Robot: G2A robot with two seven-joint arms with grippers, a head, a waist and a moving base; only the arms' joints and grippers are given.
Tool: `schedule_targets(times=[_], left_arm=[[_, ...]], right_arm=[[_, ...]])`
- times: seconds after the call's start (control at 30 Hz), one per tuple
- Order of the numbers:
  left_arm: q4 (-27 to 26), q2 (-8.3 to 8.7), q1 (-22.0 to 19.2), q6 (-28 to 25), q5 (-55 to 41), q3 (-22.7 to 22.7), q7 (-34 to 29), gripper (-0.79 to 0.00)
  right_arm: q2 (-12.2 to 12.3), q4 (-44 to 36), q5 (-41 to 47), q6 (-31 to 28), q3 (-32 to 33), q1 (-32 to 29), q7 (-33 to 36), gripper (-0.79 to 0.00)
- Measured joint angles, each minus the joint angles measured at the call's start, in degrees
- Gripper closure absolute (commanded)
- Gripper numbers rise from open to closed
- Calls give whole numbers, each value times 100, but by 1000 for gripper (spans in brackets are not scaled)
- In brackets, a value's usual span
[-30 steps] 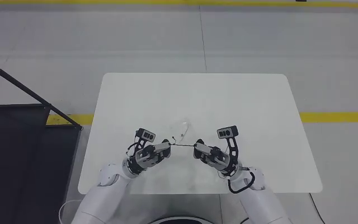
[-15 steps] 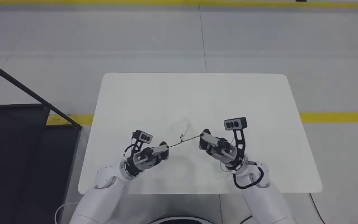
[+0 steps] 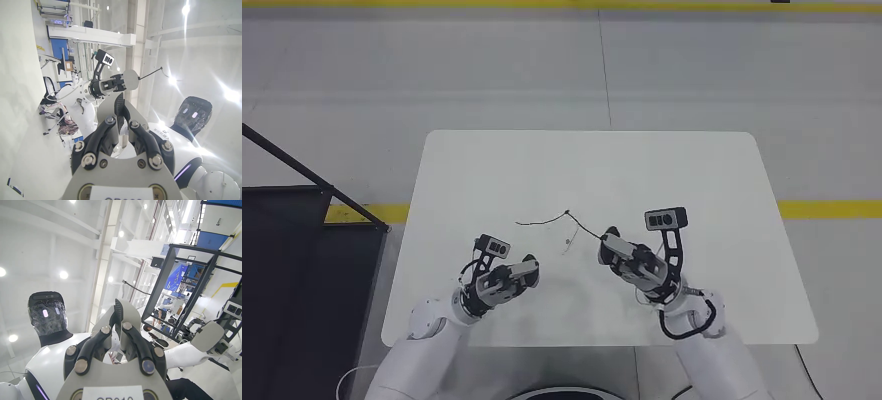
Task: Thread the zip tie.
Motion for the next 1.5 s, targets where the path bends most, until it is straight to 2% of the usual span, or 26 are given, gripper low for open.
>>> schedule_targets(times=[0.03,0.1,0.13,0.27,0.47,0.57,0.67,0.8,0.93,1.0,1.3,1.43,1.5], left_arm=[[-13,0,2,-24,34,3,12,-299],[-52,-1,12,-67,108,5,58,-680],[-68,-1,16,-87,142,0,86,-785],[-144,8,52,-268,345,-86,325,-785],[-280,53,214,-644,731,-435,849,-785],[-369,80,318,-739,866,-618,1028,-785],[-479,104,418,-778,927,-768,1128,-785],[-609,127,527,-800,985,-899,1215,-785],[-676,138,585,-793,1009,-947,1262,-785],[-680,139,588,-793,1011,-949,1262,-785],[-681,138,587,-794,1011,-948,1263,-785],[-827,120,648,-820,1158,-899,1615,-785],[-865,114,672,-822,1186,-895,1779,-785]], right_arm=[[6,-12,-76,73,-12,0,32,0],[21,-88,-291,165,-10,-28,35,0],[27,-133,-390,167,0,-58,-6,0],[65,-371,-926,173,114,-219,-274,0],[138,-839,-2177,297,372,-480,-890,0],[166,-1223,-3283,412,445,-617,-1397,0],[174,-1700,-4793,742,405,-754,-2126,0],[149,-2210,-7119,1634,-37,-830,-2900,0],[96,-2274,-8655,2529,-554,-734,-3252,0],[79,-2257,-9043,2824,-683,-710,-3346,0],[80,-2257,-9039,2816,-679,-713,-3345,0],[89,-2171,-9253,2710,-739,-744,-3407,0],[103,-2141,-9664,2613,-824,-748,-3409,0]])
